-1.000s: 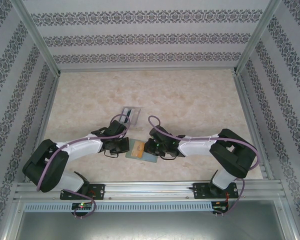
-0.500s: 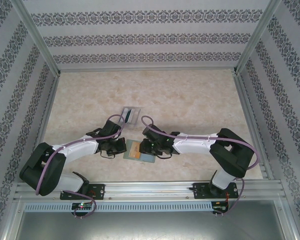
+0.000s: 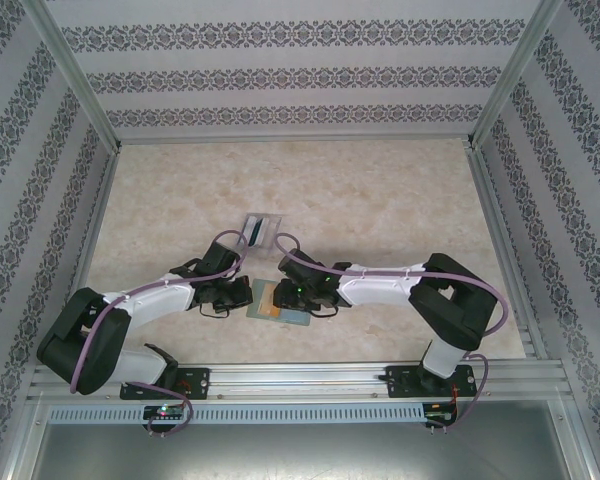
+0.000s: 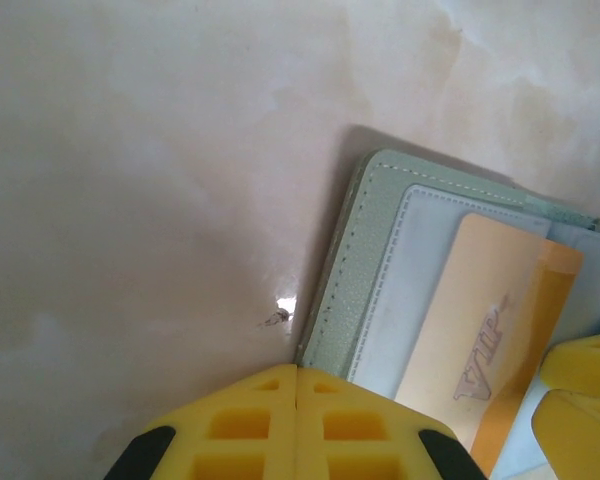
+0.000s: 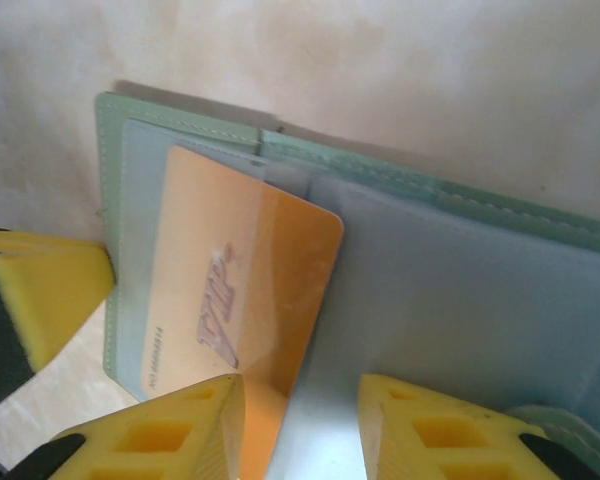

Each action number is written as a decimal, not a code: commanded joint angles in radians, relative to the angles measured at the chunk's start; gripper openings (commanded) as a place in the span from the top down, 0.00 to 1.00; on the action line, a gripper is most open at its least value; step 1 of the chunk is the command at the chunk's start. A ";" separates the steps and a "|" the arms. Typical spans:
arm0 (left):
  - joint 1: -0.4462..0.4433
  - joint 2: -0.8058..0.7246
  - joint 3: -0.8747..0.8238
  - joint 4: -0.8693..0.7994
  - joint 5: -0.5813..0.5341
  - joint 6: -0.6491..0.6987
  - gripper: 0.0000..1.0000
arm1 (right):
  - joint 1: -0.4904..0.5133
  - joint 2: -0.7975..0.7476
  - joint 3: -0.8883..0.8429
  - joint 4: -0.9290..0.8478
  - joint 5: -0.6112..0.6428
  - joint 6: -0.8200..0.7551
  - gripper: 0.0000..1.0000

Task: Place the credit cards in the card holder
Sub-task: Insert the credit card into the card holder.

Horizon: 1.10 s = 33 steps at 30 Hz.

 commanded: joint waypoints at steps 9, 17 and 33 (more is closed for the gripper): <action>0.001 0.042 -0.043 0.000 0.047 -0.007 1.00 | 0.014 0.054 0.048 -0.015 -0.008 -0.023 0.76; 0.002 0.046 -0.044 0.015 0.064 -0.011 1.00 | 0.012 0.071 0.066 0.038 -0.033 -0.035 0.86; 0.011 -0.044 0.010 -0.118 -0.047 0.019 1.00 | 0.007 -0.041 0.024 0.024 0.016 -0.086 0.83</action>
